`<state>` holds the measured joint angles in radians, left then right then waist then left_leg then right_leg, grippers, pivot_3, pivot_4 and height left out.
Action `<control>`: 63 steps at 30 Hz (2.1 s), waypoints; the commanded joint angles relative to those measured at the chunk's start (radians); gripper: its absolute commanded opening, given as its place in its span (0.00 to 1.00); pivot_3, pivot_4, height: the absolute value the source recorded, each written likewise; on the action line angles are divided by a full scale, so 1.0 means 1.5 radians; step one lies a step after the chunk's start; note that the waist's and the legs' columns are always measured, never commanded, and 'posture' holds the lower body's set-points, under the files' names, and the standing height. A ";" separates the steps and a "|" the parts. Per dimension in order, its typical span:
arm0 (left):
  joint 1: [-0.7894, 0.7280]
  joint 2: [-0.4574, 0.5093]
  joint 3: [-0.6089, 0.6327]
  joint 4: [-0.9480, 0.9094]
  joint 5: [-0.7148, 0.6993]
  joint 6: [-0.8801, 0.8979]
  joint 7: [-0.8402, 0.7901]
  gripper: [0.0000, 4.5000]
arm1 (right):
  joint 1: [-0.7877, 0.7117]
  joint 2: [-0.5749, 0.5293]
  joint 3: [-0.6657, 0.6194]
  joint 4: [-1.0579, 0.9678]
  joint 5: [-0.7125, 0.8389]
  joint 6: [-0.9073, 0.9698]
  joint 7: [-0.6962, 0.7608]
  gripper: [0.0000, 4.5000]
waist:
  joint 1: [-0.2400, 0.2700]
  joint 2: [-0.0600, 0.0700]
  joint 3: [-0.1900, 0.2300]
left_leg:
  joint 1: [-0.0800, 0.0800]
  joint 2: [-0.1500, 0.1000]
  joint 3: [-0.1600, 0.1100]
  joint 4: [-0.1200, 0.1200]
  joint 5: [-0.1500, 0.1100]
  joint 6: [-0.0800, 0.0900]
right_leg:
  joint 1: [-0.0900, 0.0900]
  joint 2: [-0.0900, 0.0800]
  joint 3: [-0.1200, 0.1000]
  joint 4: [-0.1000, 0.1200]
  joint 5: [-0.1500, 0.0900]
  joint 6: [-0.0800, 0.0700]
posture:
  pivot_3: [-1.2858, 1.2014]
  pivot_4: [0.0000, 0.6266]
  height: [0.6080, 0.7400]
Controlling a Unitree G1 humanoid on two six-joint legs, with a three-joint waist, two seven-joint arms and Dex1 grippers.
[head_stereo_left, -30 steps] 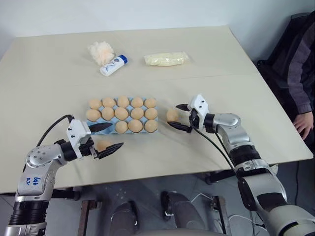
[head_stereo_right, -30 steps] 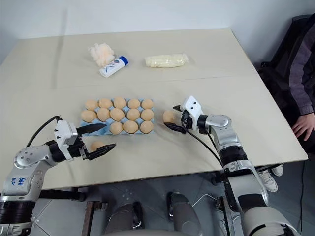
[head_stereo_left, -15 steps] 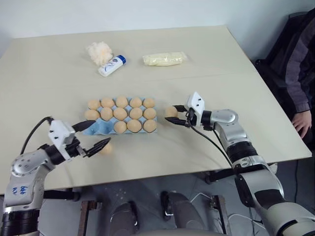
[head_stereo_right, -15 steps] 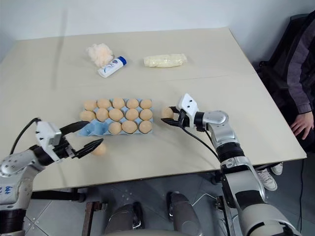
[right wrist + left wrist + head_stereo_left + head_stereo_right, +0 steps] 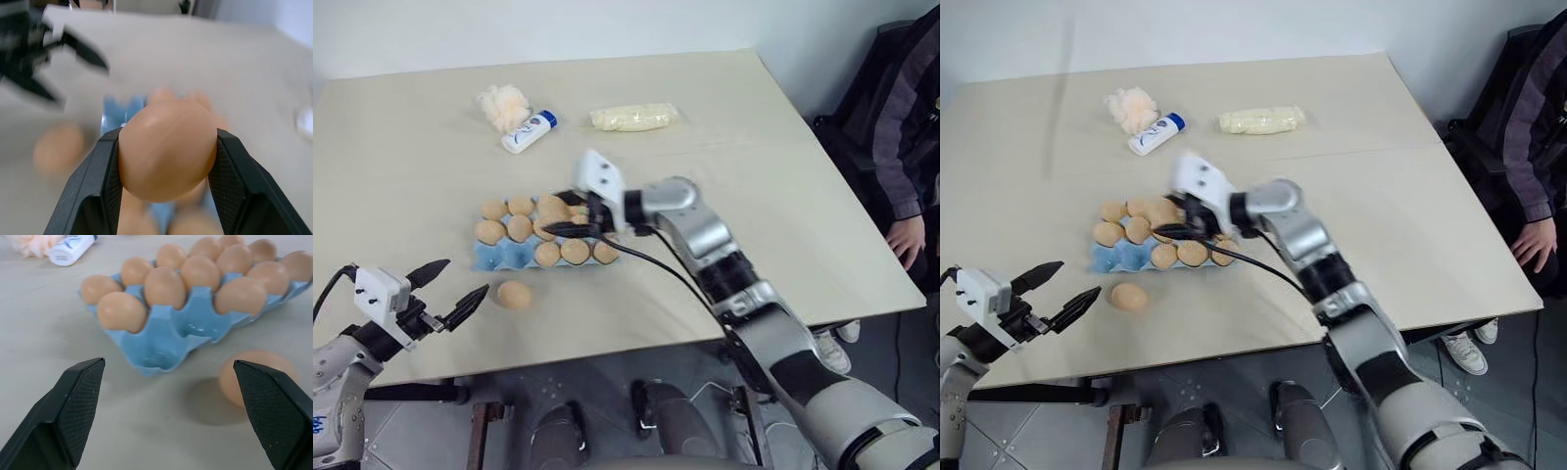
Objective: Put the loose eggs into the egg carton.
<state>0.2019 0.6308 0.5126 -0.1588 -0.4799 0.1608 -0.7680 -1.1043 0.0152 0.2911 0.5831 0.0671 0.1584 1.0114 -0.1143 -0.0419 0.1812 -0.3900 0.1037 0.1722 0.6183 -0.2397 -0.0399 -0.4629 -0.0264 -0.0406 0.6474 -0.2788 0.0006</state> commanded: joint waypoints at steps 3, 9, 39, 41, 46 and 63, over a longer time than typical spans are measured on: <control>0.017 -0.007 0.029 -0.036 -0.010 -0.010 0.018 1.00 | -0.049 0.060 0.012 0.107 -0.027 -0.037 -0.041 0.46 | 0.003 -0.003 -0.002 | 0.000 0.000 -0.001 -0.002 0.000 0.000 | 0.000 0.000 -0.001 -0.001 0.000 0.000 | 0.52 0.24 1.00; 0.048 -0.022 0.045 -0.074 -0.019 0.000 0.036 1.00 | -0.056 0.115 0.022 0.184 -0.053 -0.070 -0.069 0.46 | 0.001 -0.005 -0.003 | -0.002 -0.001 -0.001 -0.002 -0.001 0.000 | 0.000 -0.003 -0.003 -0.003 0.000 0.000 | 0.52 0.24 1.00; 0.042 0.051 -0.003 -0.039 0.008 0.019 -0.062 1.00 | 0.303 -0.205 -0.110 -0.354 0.143 -0.027 0.103 0.99 | 0.010 -0.005 -0.003 | 0.000 0.000 -0.003 -0.003 -0.001 -0.002 | 0.000 0.000 -0.005 -0.002 -0.001 -0.002 | 0.52 0.24 1.00; 0.044 0.063 -0.001 -0.025 0.017 0.005 -0.078 1.00 | 0.358 -0.244 -0.137 -0.373 0.160 -0.068 0.120 0.99 | 0.011 -0.005 -0.003 | 0.000 0.000 -0.003 -0.003 -0.001 -0.002 | 0.000 0.000 -0.005 -0.003 -0.002 -0.002 | 0.52 0.24 1.00; 0.044 0.105 0.002 0.042 0.064 -0.061 -0.111 1.00 | 0.469 -0.324 -0.167 -0.377 0.171 -0.162 0.167 0.99 | 0.016 -0.005 -0.003 | 0.000 -0.002 -0.003 -0.003 -0.001 -0.002 | 0.001 0.000 -0.005 -0.004 -0.002 -0.002 | 0.52 0.24 1.00; -0.024 0.071 -0.092 -0.022 0.030 0.002 -0.109 1.00 | 0.500 -0.352 -0.151 -0.414 0.205 -0.115 0.156 0.99 | 0.025 -0.004 -0.003 | 0.000 -0.002 -0.006 -0.003 -0.001 -0.001 | 0.002 0.000 -0.004 -0.007 -0.001 -0.002 | 0.52 0.24 1.00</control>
<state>0.1739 0.7474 0.3972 -0.1553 -0.4302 0.1548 -0.9456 -0.3521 -0.5090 0.0709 -0.0028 0.3561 -0.0018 1.2511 -0.0771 -0.0481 0.1774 -0.3899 0.1002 0.1626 0.6134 -0.2414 -0.0415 -0.4591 -0.0256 -0.0463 0.6370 -0.2810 -0.0016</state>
